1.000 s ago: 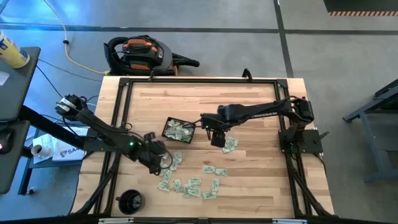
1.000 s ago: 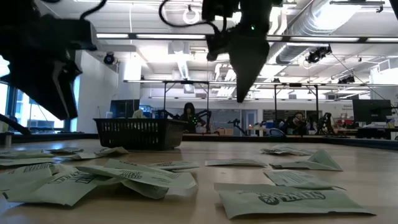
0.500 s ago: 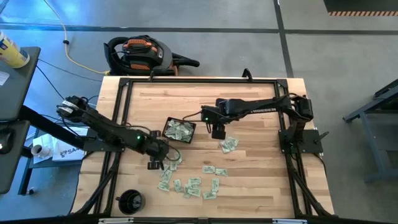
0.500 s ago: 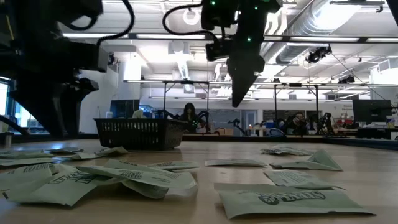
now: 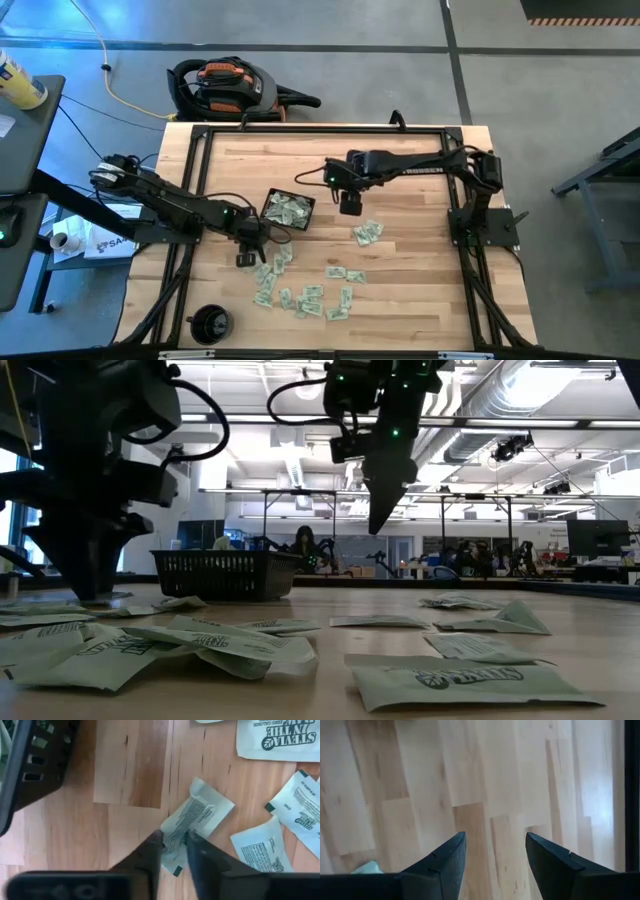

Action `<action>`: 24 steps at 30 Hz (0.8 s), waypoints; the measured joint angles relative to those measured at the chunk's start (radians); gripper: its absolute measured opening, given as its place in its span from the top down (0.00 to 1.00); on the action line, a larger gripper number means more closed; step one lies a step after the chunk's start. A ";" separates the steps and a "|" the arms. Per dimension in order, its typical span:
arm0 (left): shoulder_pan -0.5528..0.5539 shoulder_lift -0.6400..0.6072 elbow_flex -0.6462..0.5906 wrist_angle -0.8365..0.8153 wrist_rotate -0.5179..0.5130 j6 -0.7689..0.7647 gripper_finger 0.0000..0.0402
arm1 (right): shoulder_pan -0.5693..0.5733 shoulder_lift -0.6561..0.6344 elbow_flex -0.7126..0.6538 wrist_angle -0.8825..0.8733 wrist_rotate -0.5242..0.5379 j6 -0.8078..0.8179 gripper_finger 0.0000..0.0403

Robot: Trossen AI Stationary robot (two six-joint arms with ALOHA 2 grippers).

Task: Pick and place Stevia / Truvia into bins
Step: Put the green stevia packet into the black basket

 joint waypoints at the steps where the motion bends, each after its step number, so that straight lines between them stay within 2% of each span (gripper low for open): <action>1: 0.000 0.000 0.000 -0.004 0.000 0.000 0.74 | -0.006 0.000 0.000 0.000 0.000 0.000 0.51; 5: 0.000 -0.002 0.002 -0.041 0.005 -0.031 0.93 | -0.026 0.000 0.000 0.000 0.000 0.000 0.51; 6: 0.000 -0.002 0.004 -0.058 0.012 -0.055 0.95 | -0.029 0.000 0.000 0.001 0.000 0.000 0.51; 10: -0.006 0.003 0.048 -0.213 0.049 -0.166 0.91 | -0.041 0.000 0.000 0.001 0.000 -0.005 0.50; 13: -0.035 -0.004 0.140 -0.352 0.034 -0.211 0.88 | -0.045 0.000 0.000 0.001 0.003 -0.008 0.50; 17: -0.061 -0.039 0.261 -0.494 -0.081 -0.233 0.95 | -0.044 0.000 0.000 0.006 0.004 -0.008 0.50; 21: -0.037 -0.089 0.340 -0.476 -0.326 -0.226 0.95 | -0.044 0.000 0.000 0.033 0.004 0.005 0.50; 22: -0.019 -0.092 0.346 -0.452 -0.367 -0.205 0.94 | -0.044 0.000 0.000 0.039 0.004 0.008 0.50; 24: 0.035 -0.093 0.344 -0.419 -0.383 -0.143 0.92 | -0.044 0.000 0.000 0.054 0.004 0.010 0.50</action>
